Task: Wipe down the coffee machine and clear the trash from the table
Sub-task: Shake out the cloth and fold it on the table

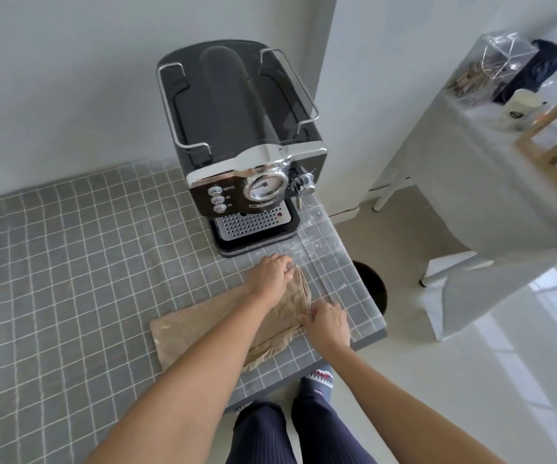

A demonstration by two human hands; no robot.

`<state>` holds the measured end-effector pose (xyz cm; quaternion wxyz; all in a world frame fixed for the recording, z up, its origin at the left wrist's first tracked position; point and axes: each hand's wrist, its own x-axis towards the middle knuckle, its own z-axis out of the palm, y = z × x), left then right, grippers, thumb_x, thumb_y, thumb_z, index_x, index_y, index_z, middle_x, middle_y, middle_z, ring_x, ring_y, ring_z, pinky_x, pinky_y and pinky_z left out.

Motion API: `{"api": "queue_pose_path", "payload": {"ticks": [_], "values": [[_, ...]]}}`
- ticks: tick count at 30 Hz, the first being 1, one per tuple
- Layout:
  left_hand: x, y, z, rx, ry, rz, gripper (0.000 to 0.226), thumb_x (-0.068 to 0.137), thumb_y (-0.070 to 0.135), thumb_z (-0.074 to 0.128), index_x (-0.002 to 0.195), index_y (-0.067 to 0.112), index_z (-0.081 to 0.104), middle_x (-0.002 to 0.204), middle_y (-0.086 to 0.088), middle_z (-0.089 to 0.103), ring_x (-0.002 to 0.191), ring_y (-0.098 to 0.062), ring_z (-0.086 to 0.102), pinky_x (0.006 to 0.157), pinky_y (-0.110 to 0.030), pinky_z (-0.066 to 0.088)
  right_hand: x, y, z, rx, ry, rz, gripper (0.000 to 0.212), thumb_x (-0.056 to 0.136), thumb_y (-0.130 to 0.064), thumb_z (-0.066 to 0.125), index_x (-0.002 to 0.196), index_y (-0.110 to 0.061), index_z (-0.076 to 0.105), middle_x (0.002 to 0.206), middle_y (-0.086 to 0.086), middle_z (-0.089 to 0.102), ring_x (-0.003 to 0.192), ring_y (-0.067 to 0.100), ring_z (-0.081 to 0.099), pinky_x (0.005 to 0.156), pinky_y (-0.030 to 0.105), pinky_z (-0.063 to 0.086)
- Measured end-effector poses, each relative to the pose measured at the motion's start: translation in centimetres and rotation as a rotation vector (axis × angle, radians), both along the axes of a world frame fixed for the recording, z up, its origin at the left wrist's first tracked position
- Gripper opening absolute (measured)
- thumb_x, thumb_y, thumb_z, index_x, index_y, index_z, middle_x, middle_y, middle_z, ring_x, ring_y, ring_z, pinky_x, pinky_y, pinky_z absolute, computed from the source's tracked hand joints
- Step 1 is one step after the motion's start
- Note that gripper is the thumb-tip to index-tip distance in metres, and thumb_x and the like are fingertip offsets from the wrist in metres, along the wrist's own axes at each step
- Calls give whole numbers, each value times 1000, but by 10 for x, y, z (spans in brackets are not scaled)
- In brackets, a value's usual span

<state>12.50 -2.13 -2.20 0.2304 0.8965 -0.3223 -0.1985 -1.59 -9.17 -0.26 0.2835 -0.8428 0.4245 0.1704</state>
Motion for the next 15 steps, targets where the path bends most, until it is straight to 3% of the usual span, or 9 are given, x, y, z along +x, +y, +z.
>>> {"api": "queue_pose_path", "payload": {"ticks": [3, 5, 7, 10, 15], "values": [[9, 5, 11, -97, 144, 41, 18, 87, 18, 64, 104, 12, 68, 100, -4, 67, 86, -15, 60, 76, -23, 48, -5, 5, 14, 127, -187, -139, 15, 86, -19, 64, 77, -12, 54, 76, -1, 59, 74, 19, 56, 65, 29, 50], [21, 22, 31, -158, 277, 29, 17, 85, 15, 68, 101, 11, 70, 96, -1, 67, 83, -12, 59, 73, -16, 42, -11, 12, 31, 195, -324, -208, 14, 84, -13, 64, 76, -13, 53, 70, -4, 61, 63, 16, 56, 50, 14, 42], [35, 50, 52, -176, 414, 7, 15, 82, 15, 71, 97, 16, 71, 94, 4, 67, 86, -14, 62, 76, -19, 46, -19, 25, 50, 243, -469, -212, 15, 84, -10, 67, 85, -17, 55, 79, -3, 67, 66, 13, 63, 51, 12, 47], [57, 105, 71, -150, 502, -3, 15, 78, 9, 74, 92, 14, 72, 96, -3, 69, 94, -22, 65, 88, -33, 53, -23, 60, 71, 306, -628, -97, 24, 85, -6, 69, 98, -17, 54, 84, -6, 69, 71, 3, 66, 57, 12, 50], [77, 203, 84, -12, 519, 55, 23, 77, 0, 73, 85, 21, 74, 101, -7, 68, 98, -23, 64, 92, -43, 51, -14, 130, 72, 533, -596, 262, 34, 87, -19, 70, 113, -23, 48, 90, -8, 72, 76, 3, 68, 63, 13, 52]]}}
